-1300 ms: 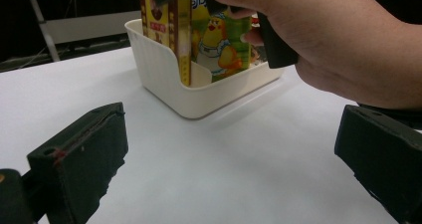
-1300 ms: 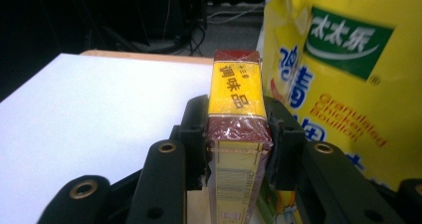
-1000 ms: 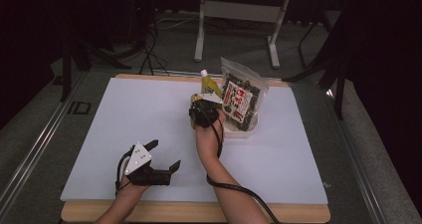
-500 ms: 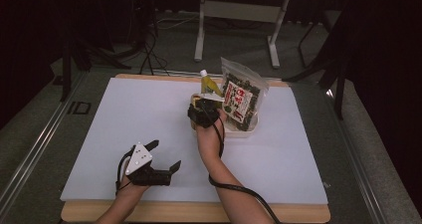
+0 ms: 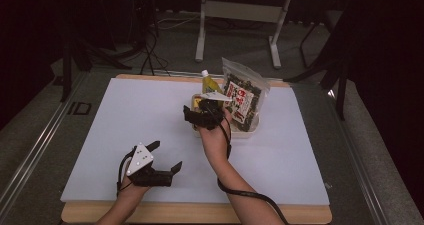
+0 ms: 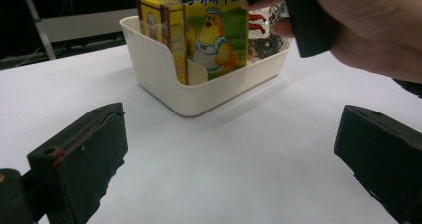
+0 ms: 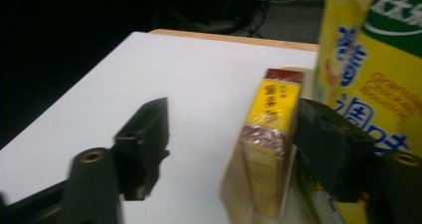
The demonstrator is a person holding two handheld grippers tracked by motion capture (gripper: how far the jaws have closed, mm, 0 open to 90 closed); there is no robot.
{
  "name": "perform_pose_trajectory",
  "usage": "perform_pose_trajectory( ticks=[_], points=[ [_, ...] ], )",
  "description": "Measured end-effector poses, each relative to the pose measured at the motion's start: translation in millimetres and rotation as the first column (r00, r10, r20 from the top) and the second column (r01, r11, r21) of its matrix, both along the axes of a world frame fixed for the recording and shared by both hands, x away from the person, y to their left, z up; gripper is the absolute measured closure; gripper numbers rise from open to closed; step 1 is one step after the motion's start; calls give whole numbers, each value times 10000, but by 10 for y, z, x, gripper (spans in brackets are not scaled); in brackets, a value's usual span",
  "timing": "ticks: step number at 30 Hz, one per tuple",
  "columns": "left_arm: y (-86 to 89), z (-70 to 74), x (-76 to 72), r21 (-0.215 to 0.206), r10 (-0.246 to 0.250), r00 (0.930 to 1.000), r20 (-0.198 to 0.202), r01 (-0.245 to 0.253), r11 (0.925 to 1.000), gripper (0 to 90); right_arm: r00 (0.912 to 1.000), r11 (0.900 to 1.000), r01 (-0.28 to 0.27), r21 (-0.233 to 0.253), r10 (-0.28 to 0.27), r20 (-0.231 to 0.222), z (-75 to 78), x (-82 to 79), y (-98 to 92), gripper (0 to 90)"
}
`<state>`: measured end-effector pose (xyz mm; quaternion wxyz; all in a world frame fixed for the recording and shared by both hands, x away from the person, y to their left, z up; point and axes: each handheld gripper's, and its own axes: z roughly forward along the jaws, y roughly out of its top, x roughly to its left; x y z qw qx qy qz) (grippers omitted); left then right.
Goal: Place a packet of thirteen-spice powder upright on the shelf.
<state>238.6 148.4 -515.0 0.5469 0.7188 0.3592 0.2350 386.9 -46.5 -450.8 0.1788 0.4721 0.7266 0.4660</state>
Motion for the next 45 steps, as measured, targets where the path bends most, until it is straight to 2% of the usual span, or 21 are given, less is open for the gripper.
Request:
perform_pose_trajectory(
  ticks=[4,12,16,23,26,28,34,36,39,45],
  points=[
    [-6,-5,-7,70,-20,10000,-7,20,10000,5,9973,9977,-676,-53,677,301,17,-84,-38,185],
    [-19,-17,-29,172,-209,9998,-37,210,9996,5,9891,9909,-1343,73,1335,627,-3,-268,-180,171],
    [-11,-17,-28,120,-202,9998,-52,203,9997,5,9847,9887,-1498,-63,1497,887,-1,-339,-278,150],
    [-4,-33,-17,98,-229,9997,-131,230,9997,5,9814,9854,-1700,41,1689,917,-1,-413,-464,150],
    [1,-29,-20,90,-238,9996,-133,239,9997,5,9791,9838,-1783,-168,1791,962,-31,-433,-538,150],
    [4,-28,-21,64,-217,9996,-151,218,9997,5,9769,9817,-1785,-661,1849,1069,-63,-447,-584,150],
    [5,-28,-18,72,-252,9995,-172,253,9997,5,9743,9793,-1929,-619,1986,1061,-110,-532,-753,149],
    [6,-28,-19,79,-269,9995,-167,270,9996,5,9714,9757,-2030,-821,2112,1081,-121,-559,-799,149],
    [8,-28,-17,65,-257,9995,-179,258,9996,5,9684,9720,-2196,-841,2276,1023,-143,-595,-878,145],
    [6,-30,-18,90,-260,9995,-169,262,9996,5,9701,9710,-2217,-891,2289,807,-197,-653,-1013,141]
  ],
)
